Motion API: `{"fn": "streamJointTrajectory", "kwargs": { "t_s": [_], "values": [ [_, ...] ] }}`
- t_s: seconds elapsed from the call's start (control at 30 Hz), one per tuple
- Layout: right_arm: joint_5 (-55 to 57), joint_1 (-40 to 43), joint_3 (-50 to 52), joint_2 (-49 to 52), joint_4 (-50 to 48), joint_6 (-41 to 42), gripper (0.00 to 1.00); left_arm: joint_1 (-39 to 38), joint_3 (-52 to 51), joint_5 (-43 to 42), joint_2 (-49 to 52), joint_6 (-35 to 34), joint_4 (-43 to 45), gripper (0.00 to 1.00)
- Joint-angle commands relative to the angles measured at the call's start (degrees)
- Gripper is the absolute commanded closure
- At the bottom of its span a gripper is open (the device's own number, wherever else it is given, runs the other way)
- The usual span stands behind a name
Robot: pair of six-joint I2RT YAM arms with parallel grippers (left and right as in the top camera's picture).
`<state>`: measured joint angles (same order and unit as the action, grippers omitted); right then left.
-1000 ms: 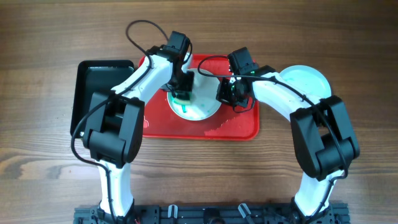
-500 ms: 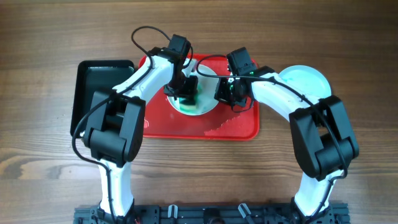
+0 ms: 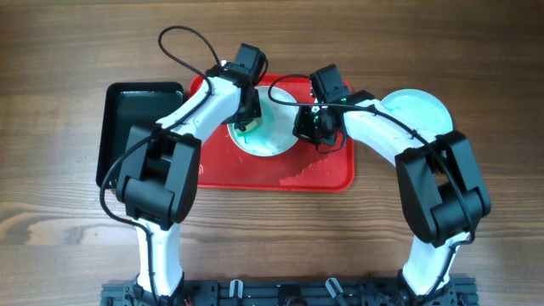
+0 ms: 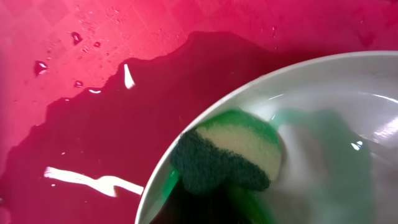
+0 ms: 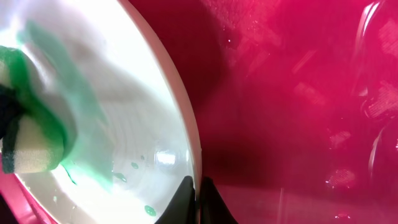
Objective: Clean dirty plates on tray and stack at the side
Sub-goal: 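Scrub the plate with the sponge while the right gripper holds its rim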
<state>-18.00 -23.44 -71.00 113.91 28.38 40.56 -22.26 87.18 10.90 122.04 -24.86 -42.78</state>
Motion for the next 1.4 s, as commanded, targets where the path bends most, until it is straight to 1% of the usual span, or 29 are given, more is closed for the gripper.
{"fn": "streamJointTrajectory", "kwargs": {
  "t_s": [0.0, 0.07, 0.1, 0.23, 0.3, 0.33, 0.37, 0.4, 0.5, 0.53, 0.57, 0.6, 0.7, 0.73, 0.77, 0.87, 1.03, 1.07, 1.1, 1.13, 1.27, 1.37],
  "values": [
    [0.2, 0.2, 0.3, 1.0, 1.0, -0.5, 0.96, 0.7, -1.8, 11.5, 3.8, -0.8, -1.0, 0.96],
    [0.2, 0.2, 0.3, 1.0, 1.0, -0.5, 0.96, -0.3, -1.8, 2.0, 3.8, 6.3, -1.7, 0.96],
    [0.0, 0.2, 0.3, 1.0, 1.0, -1.0, 0.96, -0.8, -1.8, -4.7, 3.8, 10.4, -2.5, 0.96],
    [-0.4, 0.2, 0.3, 1.0, 1.0, -1.2, 0.96, -0.6, -1.8, -20.2, 3.8, 18.4, -3.5, 0.96],
    [-0.9, 0.2, 0.3, 1.0, 0.9, -1.5, 0.96, 0.0, -1.8, -31.9, 3.8, 25.2, -3.7, 0.96],
    [-0.9, 0.2, 0.3, 1.0, 1.0, -1.5, 0.96, 0.5, -1.8, -41.4, 3.8, 30.9, -4.2, 0.96],
    [-0.9, 0.2, 0.3, 1.0, 1.0, -1.6, 0.96, 0.9, -1.8, -46.2, 3.8, 33.8, -4.3, 0.96],
    [-0.9, 0.2, 0.3, 1.0, 1.0, -1.6, 0.96, 1.2, -1.8, -48.1, 3.8, 34.7, -4.2, 0.96],
    [-1.1, 0.2, 0.3, 1.0, 1.0, -1.6, 0.96, 1.7, -1.8, -48.5, 3.8, 34.7, -2.0, 0.96],
    [-1.0, 0.2, 0.3, 1.0, 1.0, -1.6, 0.96, 1.9, -1.8, -47.8, 3.8, 33.4, -0.7, 0.96],
    [-1.0, 0.2, 0.3, 1.0, 1.0, -1.6, 0.96, 2.1, -1.8, -45.6, 3.8, 30.4, 1.0, 0.96],
    [-1.0, 0.2, 0.3, 1.0, 1.0, -1.6, 0.96, 2.3, -1.8, -40.7, 3.8, 25.1, 3.5, 0.96],
    [-1.0, 0.2, 0.3, 1.0, 1.0, -1.6, 0.96, 3.0, -1.4, -26.4, 3.8, 13.7, 8.1, 0.96],
    [-1.0, 0.2, 0.3, 1.0, 0.9, -1.6, 0.96, 3.4, -0.5, -19.8, 3.8, 9.7, 8.6, 0.96],
    [-0.9, 0.2, 0.3, 1.0, 0.9, -1.6, 0.96, 3.6, 0.5, -17.4, 3.8, 8.9, 8.1, 0.96],
    [-0.8, 0.2, 0.3, 1.0, 0.3, -1.6, 0.96, 4.5, 4.0, -14.0, 2.6, 8.9, 5.1, 0.96],
    [-0.6, 0.2, 0.3, 1.0, -0.9, -1.6, 0.95, 7.9, 7.4, -14.0, -4.0, 9.0, 1.4, 0.96],
    [-0.5, 0.2, 0.3, 1.0, -1.0, -1.6, 0.92, 8.7, 7.4, -14.1, -5.5, 9.0, 0.7, 0.96],
    [-0.3, 0.2, 0.3, 1.0, -1.4, -1.6, 0.83, 9.4, 7.4, -14.1, -6.9, 9.2, -0.2, 0.96],
    [-0.1, 0.2, 0.3, 1.0, -1.9, -1.6, 0.79, 10.0, 7.4, -14.0, -7.8, 9.2, -1.1, 0.96],
    [2.3, 0.7, 0.2, 1.0, -6.3, -1.6, 0.75, 11.4, 7.4, -14.0, -8.8, 9.2, -5.6, 0.96],
    [4.2, 1.0, 0.2, 1.0, -7.4, -1.6, 0.75, 11.4, 7.3, -14.0, -8.7, 9.2, -7.0, 0.96]
  ]
}}
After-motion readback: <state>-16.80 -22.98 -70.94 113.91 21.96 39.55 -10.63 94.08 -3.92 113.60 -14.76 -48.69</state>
